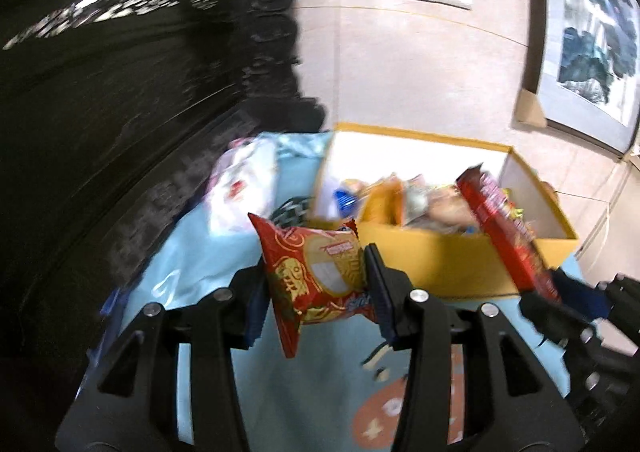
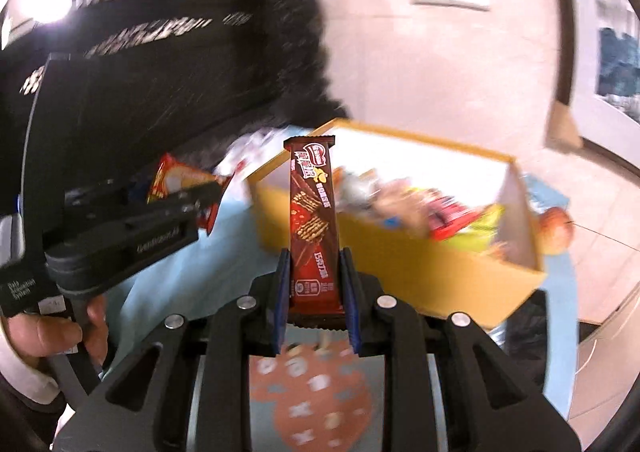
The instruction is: Organize snacks
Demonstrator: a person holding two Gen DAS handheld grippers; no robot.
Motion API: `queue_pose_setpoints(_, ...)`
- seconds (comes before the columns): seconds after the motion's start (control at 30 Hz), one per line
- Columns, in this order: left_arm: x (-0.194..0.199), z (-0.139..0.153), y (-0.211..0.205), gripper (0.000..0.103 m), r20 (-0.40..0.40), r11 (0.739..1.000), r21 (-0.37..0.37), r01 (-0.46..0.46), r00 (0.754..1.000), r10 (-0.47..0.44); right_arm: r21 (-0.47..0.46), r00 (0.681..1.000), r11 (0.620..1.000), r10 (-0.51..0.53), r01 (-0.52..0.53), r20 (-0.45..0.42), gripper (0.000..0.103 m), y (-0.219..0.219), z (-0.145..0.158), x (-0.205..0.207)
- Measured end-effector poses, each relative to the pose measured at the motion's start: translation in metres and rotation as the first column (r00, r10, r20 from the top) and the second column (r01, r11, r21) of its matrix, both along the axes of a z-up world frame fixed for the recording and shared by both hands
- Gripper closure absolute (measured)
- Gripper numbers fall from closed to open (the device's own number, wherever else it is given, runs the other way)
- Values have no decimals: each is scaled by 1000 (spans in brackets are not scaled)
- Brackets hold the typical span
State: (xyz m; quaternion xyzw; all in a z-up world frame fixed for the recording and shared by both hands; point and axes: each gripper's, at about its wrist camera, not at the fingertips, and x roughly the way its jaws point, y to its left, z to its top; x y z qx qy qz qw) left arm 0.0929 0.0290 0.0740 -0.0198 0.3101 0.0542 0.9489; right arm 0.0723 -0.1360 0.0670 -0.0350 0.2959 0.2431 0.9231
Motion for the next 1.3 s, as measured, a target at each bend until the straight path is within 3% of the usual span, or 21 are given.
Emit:
queue_pose_setpoints(0.23, 67, 19, -35, 58, -15, 996, -3, 89, 996, -89, 25, 989, 989, -147, 147, 1, 79, -46, 10, 55)
queue_pose_setpoints(0.43, 128, 10, -45, 56, -49, 992, -33, 122, 991, -123, 29, 979, 979, -200, 201, -44, 79, -58, 5, 105)
queue_pose_setpoints(0.5, 142, 4, -48, 33, -63, 990, -34, 139, 988, -140, 44, 975, 975, -215, 218, -62, 74, -61, -1, 125)
queue_pose_setpoints(0.53, 147, 2, -50, 3, -67, 991, -20, 135, 988, -136, 59, 975, 975, -208, 213, -73, 50, -62, -4, 129)
queue_pose_setpoints(0.57, 149, 2, -51, 2, -61, 993, 4, 120, 991, -119, 69, 971, 971, -223, 230, -87, 36, -66, -7, 133)
queue_pose_setpoints(0.6, 147, 1, -51, 2, -50, 994, 41, 101, 994, -99, 84, 963, 961, -257, 264, -83, 26, -71, -8, 133)
queue_pose_setpoints(0.67, 141, -1, -53, 2, -40, 991, 66, 116, 993, -113, 165, 962, 948, -270, 272, -32, 22, -85, -5, 122)
queue_pose_setpoints(1.1, 79, 6, -49, 2, 9, 989, 55, 135, 991, -136, 140, 962, 952, -267, 271, -47, 15, -91, -7, 69)
queue_pose_setpoints(1.3, 45, 6, -50, 2, 11, 987, 83, 136, 991, -137, 127, 958, 950, -284, 285, -28, 13, -89, -5, 40)
